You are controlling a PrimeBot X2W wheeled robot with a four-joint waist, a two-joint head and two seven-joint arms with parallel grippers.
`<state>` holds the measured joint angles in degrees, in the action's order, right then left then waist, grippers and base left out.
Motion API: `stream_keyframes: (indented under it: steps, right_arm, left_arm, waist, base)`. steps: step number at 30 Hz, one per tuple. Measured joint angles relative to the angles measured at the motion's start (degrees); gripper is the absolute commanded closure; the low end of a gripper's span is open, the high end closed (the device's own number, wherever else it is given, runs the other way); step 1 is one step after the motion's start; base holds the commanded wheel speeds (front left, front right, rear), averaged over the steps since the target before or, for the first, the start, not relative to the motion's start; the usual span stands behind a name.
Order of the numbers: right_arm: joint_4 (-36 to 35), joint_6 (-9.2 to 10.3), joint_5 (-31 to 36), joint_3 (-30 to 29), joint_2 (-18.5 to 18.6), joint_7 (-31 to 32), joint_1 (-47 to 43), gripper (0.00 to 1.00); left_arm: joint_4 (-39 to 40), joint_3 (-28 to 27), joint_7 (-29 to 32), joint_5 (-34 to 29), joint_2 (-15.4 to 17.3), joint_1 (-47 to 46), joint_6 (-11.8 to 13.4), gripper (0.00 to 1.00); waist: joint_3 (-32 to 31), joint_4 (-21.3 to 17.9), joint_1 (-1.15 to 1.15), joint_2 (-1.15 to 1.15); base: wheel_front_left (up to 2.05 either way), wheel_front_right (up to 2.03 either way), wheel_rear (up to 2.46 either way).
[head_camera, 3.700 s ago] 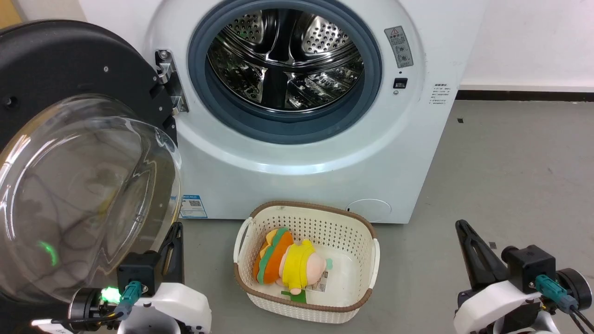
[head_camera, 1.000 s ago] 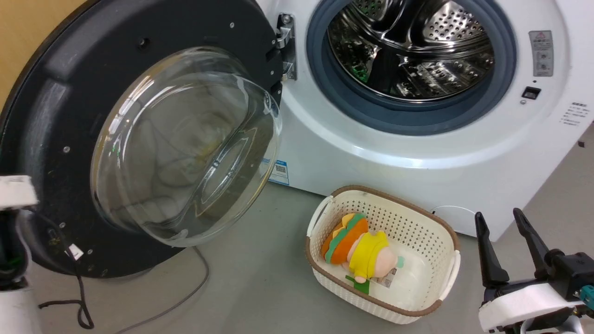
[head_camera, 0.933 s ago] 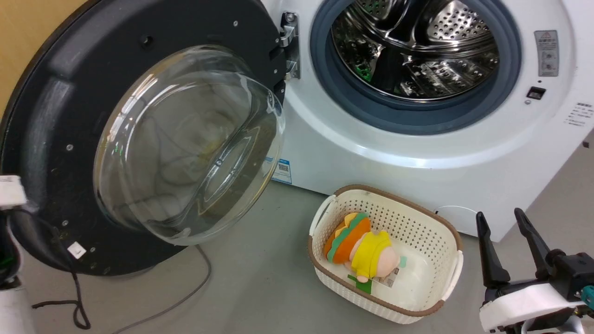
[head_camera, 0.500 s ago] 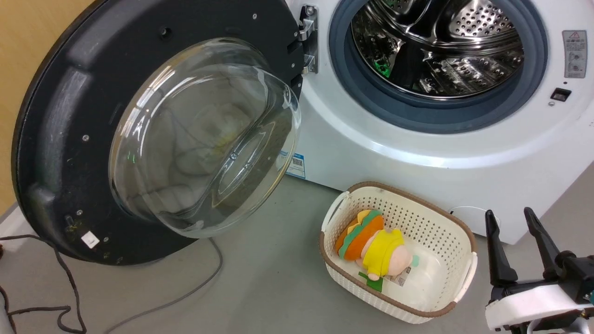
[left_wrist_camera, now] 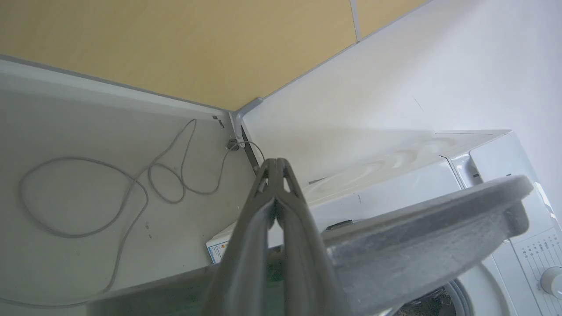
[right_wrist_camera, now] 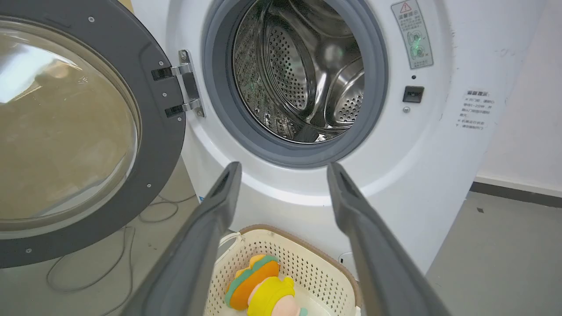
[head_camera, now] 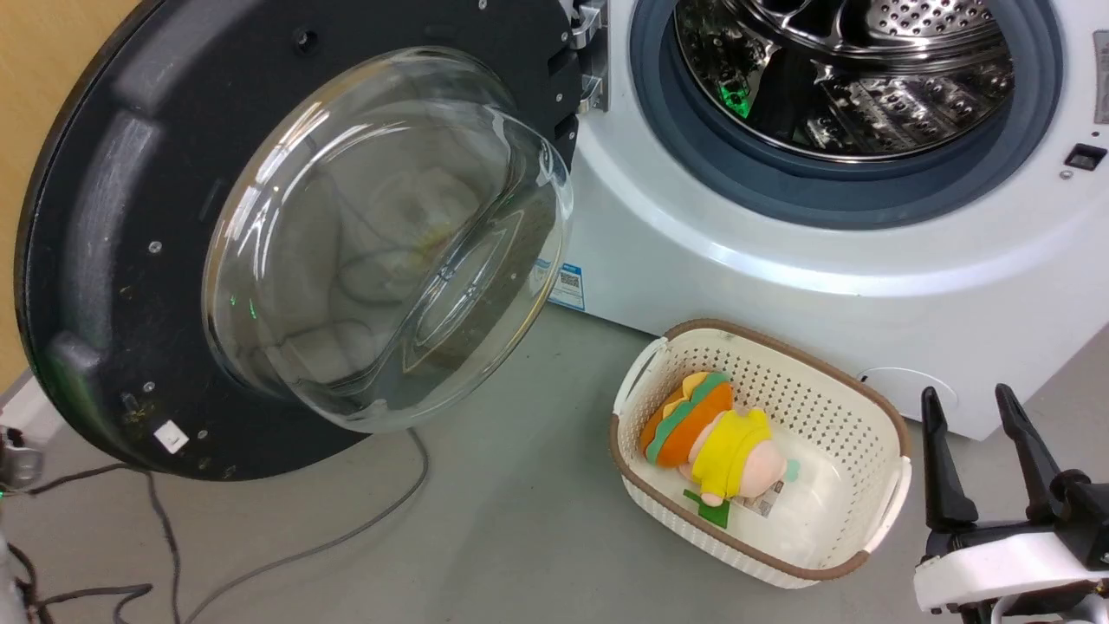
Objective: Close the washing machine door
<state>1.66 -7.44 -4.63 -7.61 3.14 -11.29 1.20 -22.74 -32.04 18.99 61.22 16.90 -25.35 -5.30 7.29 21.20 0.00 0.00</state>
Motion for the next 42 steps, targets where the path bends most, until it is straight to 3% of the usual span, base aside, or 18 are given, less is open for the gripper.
stream_keyframes:
  steps: [10, 25, 33, 42]
  right_arm:
    - [0.1, 0.0, 0.0, -0.5, 0.0, -1.2, 0.2, 0.0]
    - [0.2, 0.0, 0.0, -3.5, 0.0, -3.0, 0.2, 0.0]
    - [1.0, 0.0, -0.9, -2.8, -0.1, -3.5, 0.1, 0.0]
    - [1.4, 0.0, -1.3, -0.5, -0.1, -3.5, 0.0, 0.0]
  left_arm:
    - [3.3, 2.1, 7.9, 10.8, -1.9, 3.5, -0.6, 1.0]
    - [22.9, 11.9, 21.7, 23.1, -8.3, 16.9, -1.5, 1.0]
    - [32.4, 20.8, 25.2, 25.3, -10.6, 21.2, -1.9, 1.0]
    - [37.3, 33.7, 26.2, 24.2, -11.9, 21.6, -1.9, 1.0]
  waist:
    - [1.1, 1.8, 0.0, 0.0]
    - [1.6, 6.1, 0.0, 0.0]
    - [0.7, 5.8, 0.0, 0.0]
    - [0.0, 1.7, 0.0, 0.0]
  base:
    - [0.0, 0.0, 0.0]
    - [0.0, 0.0, 0.0]
    - [0.0, 0.0, 0.0]
    - [0.0, 0.0, 0.0]
